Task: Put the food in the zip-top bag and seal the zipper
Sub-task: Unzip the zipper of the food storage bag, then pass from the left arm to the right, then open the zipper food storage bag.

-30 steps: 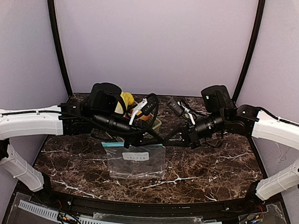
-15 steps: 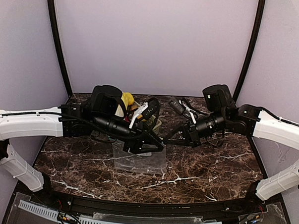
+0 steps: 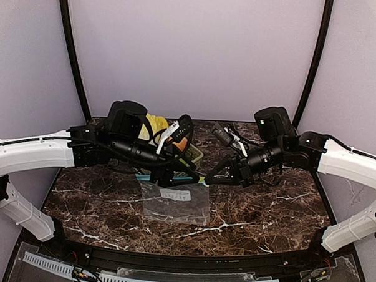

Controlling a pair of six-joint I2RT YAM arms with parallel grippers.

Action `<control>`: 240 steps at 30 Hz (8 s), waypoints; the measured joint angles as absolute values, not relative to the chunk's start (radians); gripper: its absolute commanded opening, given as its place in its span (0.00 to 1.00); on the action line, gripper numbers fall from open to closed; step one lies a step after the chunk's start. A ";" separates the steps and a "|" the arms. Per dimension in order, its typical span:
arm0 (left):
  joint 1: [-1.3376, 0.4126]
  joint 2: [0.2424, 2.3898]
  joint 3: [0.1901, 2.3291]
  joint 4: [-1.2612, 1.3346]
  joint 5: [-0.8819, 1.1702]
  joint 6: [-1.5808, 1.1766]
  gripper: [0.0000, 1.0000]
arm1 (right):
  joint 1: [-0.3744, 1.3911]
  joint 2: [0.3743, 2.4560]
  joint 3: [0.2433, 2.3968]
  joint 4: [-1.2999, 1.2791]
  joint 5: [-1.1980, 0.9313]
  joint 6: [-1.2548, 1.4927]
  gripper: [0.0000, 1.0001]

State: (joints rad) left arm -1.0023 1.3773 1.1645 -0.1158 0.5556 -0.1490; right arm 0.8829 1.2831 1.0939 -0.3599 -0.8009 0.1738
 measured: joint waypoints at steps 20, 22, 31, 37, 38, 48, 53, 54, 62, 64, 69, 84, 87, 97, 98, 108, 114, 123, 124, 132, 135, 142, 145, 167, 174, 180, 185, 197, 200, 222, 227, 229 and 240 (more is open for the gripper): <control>-1.002 1.464 1.241 -0.176 0.688 -0.134 0.13 | 0.883 1.283 1.094 -0.361 -0.815 0.172 0.00; -1.001 1.464 1.241 -0.176 0.687 -0.133 0.06 | 0.883 1.283 1.094 -0.362 -0.815 0.171 0.00; -0.998 1.464 1.241 -0.177 0.647 -0.133 0.01 | 0.893 1.262 1.095 -0.377 -0.705 0.157 0.00; -0.997 1.447 1.204 -0.154 0.619 -0.134 0.01 | 0.897 1.215 1.109 -0.473 -0.568 0.128 0.00; -0.996 1.442 1.195 -0.151 0.616 -0.134 0.01 | 0.897 1.208 1.111 -0.486 -0.548 0.124 0.00; -0.981 1.362 1.111 -0.195 0.565 -0.134 0.01 | 0.901 1.158 1.115 -0.591 -0.229 0.117 0.00; -0.971 1.319 1.079 -0.238 0.527 -0.128 0.01 | 0.883 1.178 1.127 -0.601 -0.133 0.137 0.00; -0.970 1.308 1.072 -0.244 0.516 -0.126 0.01 | 0.873 1.184 1.132 -0.601 -0.122 0.141 0.00; -0.957 1.237 1.024 -0.257 0.439 -0.116 0.01 | 0.802 1.216 1.150 -0.588 -0.120 0.162 0.00; -0.957 1.232 1.010 -0.248 0.432 -0.117 0.01 | 0.799 1.227 1.154 -0.574 -0.134 0.168 0.00; -0.963 1.237 0.960 -0.202 0.364 -0.147 0.01 | 0.776 1.268 1.170 -0.533 -0.152 0.233 0.54; -1.140 1.282 0.875 0.009 -0.239 -0.170 0.01 | 0.764 1.263 0.992 -0.286 -0.167 0.774 0.72; -1.187 1.303 0.872 0.039 -0.337 -0.169 0.01 | 0.779 1.265 0.950 -0.239 -0.196 0.843 0.68; -1.244 1.375 0.873 0.060 -0.483 -0.170 0.01 | 0.815 1.364 0.941 -0.104 -0.258 0.942 0.52; -1.245 1.375 0.873 0.063 -0.489 -0.171 0.01 | 0.816 1.369 0.940 -0.097 -0.260 0.947 0.52; -1.250 1.375 0.873 0.091 -0.502 -0.173 0.01 | 0.818 1.404 0.934 -0.053 -0.269 0.964 0.53; -1.251 1.375 0.873 0.098 -0.502 -0.173 0.01 | 0.818 1.430 0.934 -0.040 -0.277 0.968 0.53; -1.255 1.382 0.873 0.101 -0.498 -0.173 0.01 | 0.818 1.440 0.935 -0.012 -0.296 0.984 0.59; -1.255 1.383 0.873 0.101 -0.498 -0.173 0.01 | 0.818 1.440 0.935 -0.004 -0.296 0.986 0.59; -1.255 1.388 0.873 0.103 -0.495 -0.173 0.01 | 0.818 1.440 0.936 0.011 -0.301 0.989 0.53; -1.255 1.388 0.873 0.104 -0.495 -0.173 0.01 | 0.818 1.444 0.936 0.015 -0.304 0.989 0.53; -1.255 1.388 0.873 0.104 -0.496 -0.173 0.01 | 0.818 1.470 0.936 0.016 -0.309 0.990 0.49; -1.255 1.388 0.873 0.104 -0.496 -0.173 0.00 | 0.818 1.475 0.936 0.016 -0.311 0.990 0.49; -1.261 1.388 0.872 0.127 -0.470 -0.179 0.01 | 0.818 1.538 0.969 0.023 -0.319 0.993 0.37; -1.262 1.390 0.872 0.135 -0.446 -0.178 0.01 | 0.818 1.540 0.981 0.031 -0.320 0.999 0.27; -1.262 1.399 0.872 0.141 -0.430 -0.177 0.01 | 0.818 1.551 0.986 0.039 -0.326 1.002 0.08; -1.262 1.403 0.872 0.141 -0.427 -0.178 0.06 | 0.820 1.555 0.987 0.051 -0.334 1.006 0.00; -1.226 1.322 0.866 0.109 -0.358 -0.354 0.77 | 0.820 1.501 0.989 0.013 -0.312 0.873 0.00; -1.168 1.297 0.880 0.102 -0.278 -0.437 0.79 | 0.826 1.478 1.000 -0.023 -0.312 0.802 0.00; -1.079 1.522 0.966 0.162 0.029 -0.680 0.58 | 0.897 1.411 1.003 -0.114 -0.314 0.614 0.00; -1.068 1.530 0.966 0.161 -0.012 -0.687 0.53 | 0.907 1.411 1.003 -0.116 -0.310 0.606 0.00; -1.067 1.536 0.966 0.155 -0.028 -0.689 0.51 | 0.910 1.411 1.003 -0.120 -0.301 0.605 0.00; -1.064 1.557 0.966 0.117 -0.091 -0.698 0.40 | 0.923 1.412 1.004 -0.144 -0.237 0.602 0.00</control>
State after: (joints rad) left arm -1.0637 1.5574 0.9665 0.1165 -0.0914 -0.6975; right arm 0.9230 1.4117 1.0039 -0.1444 -0.2371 0.6022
